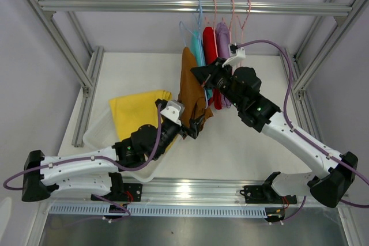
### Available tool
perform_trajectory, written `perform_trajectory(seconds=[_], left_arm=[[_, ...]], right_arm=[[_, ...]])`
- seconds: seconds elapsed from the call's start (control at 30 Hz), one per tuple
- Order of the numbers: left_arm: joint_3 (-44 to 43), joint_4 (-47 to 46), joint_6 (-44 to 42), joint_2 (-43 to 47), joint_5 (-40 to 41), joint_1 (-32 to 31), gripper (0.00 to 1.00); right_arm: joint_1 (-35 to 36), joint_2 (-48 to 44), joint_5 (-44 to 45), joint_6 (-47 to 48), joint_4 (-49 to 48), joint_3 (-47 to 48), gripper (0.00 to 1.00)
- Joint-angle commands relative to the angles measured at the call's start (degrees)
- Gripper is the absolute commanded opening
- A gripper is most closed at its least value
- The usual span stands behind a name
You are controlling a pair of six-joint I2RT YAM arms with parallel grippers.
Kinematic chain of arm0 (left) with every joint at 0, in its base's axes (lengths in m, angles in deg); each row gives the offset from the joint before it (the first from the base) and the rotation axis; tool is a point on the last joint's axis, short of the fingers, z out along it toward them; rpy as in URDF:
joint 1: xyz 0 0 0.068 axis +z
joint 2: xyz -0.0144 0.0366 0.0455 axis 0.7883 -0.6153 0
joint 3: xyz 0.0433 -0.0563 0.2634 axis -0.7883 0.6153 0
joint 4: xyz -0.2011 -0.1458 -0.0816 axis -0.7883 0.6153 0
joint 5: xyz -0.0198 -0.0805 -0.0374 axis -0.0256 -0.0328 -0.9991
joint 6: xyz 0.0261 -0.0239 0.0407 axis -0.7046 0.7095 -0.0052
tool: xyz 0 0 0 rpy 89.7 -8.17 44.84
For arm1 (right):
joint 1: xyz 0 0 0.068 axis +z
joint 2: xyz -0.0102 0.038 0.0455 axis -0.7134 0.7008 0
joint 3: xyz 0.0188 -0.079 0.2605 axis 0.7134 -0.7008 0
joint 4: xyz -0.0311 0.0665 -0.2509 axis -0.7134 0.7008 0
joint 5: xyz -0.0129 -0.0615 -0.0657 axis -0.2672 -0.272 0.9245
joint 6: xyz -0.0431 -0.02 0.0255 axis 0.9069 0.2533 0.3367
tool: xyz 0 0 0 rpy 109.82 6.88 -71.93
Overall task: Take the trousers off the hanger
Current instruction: Pick up the hanger from the clothesline.
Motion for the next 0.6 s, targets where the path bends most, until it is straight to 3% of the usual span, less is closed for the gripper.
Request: perform_trajectory(seconds=[0.0, 0.57], left_arm=[[-2.07, -4.39, -1.4, -0.92, 1.83, -0.4, 0.99], [-1.37, -8.17, -4.65, -4.36, 4.82, 1.97, 0.99]], right_arm=[[-0.35, -4.26, 0.44, -0.22, -11.13, 1.97, 0.0], [-0.97, -6.2, -1.05, 0.39, -10.86, 0.3, 0.0]])
